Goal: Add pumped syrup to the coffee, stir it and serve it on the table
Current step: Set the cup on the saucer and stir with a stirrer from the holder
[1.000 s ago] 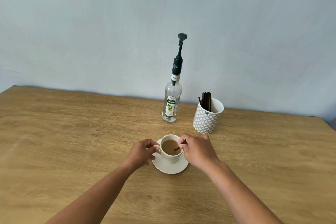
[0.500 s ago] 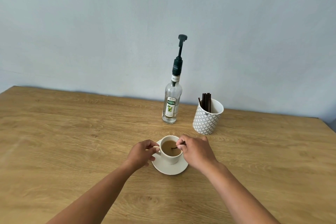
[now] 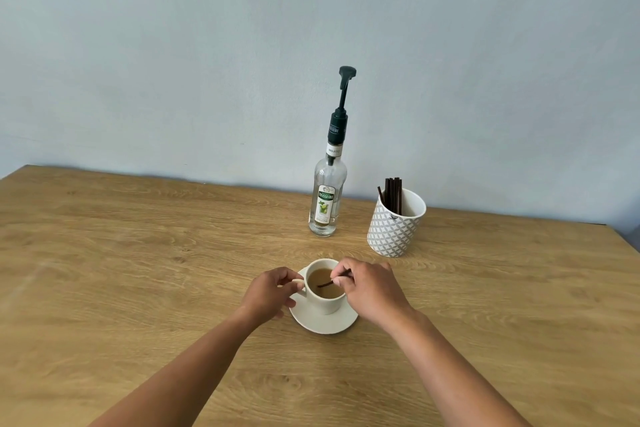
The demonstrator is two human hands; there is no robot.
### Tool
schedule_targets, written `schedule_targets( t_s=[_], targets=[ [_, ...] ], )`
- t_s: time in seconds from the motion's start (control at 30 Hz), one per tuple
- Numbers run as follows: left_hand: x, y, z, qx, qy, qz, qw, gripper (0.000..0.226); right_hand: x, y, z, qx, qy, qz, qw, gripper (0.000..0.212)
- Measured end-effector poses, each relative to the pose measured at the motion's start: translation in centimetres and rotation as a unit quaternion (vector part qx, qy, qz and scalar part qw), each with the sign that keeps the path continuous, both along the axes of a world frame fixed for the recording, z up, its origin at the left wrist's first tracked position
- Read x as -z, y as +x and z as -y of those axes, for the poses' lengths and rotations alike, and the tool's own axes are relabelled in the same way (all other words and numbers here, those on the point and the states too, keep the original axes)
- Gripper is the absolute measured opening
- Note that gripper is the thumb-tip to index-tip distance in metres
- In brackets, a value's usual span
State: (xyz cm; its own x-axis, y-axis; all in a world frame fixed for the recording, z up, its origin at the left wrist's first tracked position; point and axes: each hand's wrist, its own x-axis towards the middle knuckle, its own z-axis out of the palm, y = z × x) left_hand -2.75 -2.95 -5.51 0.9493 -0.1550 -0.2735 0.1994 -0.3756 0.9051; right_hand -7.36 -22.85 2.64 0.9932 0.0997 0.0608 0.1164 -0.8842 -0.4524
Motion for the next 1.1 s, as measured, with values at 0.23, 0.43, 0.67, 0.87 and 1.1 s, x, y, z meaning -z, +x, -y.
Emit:
schedule_targets(
  t_s=[0.23, 0.43, 0.67, 0.87, 1.1],
  targets=[
    [-0.2, 0.0, 0.1, 0.001, -0.001, -0.001, 1.0, 0.003, -0.1, -0.2, 0.9, -0.001, -0.07, 0.013, 0.997, 0.01],
    [-0.1, -0.1, 0.1, -0.002, -0.009, 0.0, 1.0, 0.003, -0.2, -0.5, 0.8, -0.01, -0.033, -0.02, 0.999, 0.013],
    [0.1, 0.0, 0.0, -0.001, -0.008, -0.001, 1.0, 0.004, 0.3, 0.0, 0.1, 0.013, -0.005, 0.006, 1.0, 0.008],
    [0.2, 0.1, 0.0, 0.0, -0.01, 0.001, 1.0, 0.003, 0.2, 0.0, 1.2, 0.038, -0.049, 0.027, 0.998, 0.008],
    [0.2, 0.1, 0.0, 0.003, -0.003, 0.003, 1.0, 0.002, -0.3, 0.2, 0.4, 0.063, 0.135, -0.047, 0.988, 0.008]
  ],
)
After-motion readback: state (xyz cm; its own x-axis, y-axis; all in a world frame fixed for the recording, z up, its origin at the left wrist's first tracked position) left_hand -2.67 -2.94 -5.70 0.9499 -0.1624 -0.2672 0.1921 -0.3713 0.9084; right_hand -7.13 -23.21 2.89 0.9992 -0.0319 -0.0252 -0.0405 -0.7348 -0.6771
